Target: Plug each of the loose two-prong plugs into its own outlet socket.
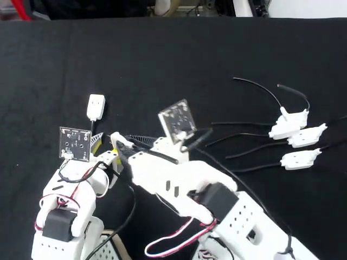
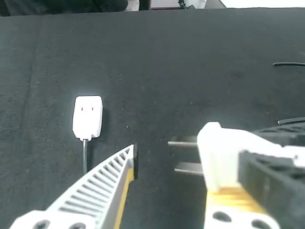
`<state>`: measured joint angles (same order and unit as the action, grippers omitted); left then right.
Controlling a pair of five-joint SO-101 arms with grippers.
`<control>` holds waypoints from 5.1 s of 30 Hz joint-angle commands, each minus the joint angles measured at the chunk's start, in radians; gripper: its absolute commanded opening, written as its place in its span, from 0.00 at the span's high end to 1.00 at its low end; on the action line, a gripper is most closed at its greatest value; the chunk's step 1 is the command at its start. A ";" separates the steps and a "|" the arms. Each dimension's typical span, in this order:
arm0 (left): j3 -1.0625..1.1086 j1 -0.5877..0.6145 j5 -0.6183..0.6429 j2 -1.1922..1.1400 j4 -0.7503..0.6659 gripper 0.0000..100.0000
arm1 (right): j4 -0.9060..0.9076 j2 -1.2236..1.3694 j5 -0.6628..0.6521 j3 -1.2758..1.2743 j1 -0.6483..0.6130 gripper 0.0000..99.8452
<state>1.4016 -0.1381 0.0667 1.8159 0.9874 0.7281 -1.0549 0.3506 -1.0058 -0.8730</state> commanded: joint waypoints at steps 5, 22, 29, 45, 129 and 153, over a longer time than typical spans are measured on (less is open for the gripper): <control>-0.024 -0.019 0.003 0.008 -0.046 0.76 | 0.018 0.104 -0.048 0.035 -0.069 0.99; -0.113 -0.028 -0.081 0.009 0.040 0.76 | 0.012 0.111 -0.083 0.025 -0.074 0.99; -0.197 -0.088 -0.089 0.009 0.075 0.82 | 0.014 0.107 -0.084 0.025 -0.074 0.99; -0.223 -0.120 -0.123 0.011 0.097 0.84 | 0.020 0.111 -0.086 0.022 -0.069 0.99; 0.182 0.707 -0.482 0.009 0.215 0.76 | 0.413 1.145 -0.555 0.398 0.183 0.99; 0.156 0.579 -0.244 -0.014 -0.087 0.70 | 0.618 0.665 -0.552 0.443 0.485 0.99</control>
<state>1.6195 0.5017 -0.2217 1.8174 0.9291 1.3403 -0.2954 -0.2002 -0.5547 -0.4281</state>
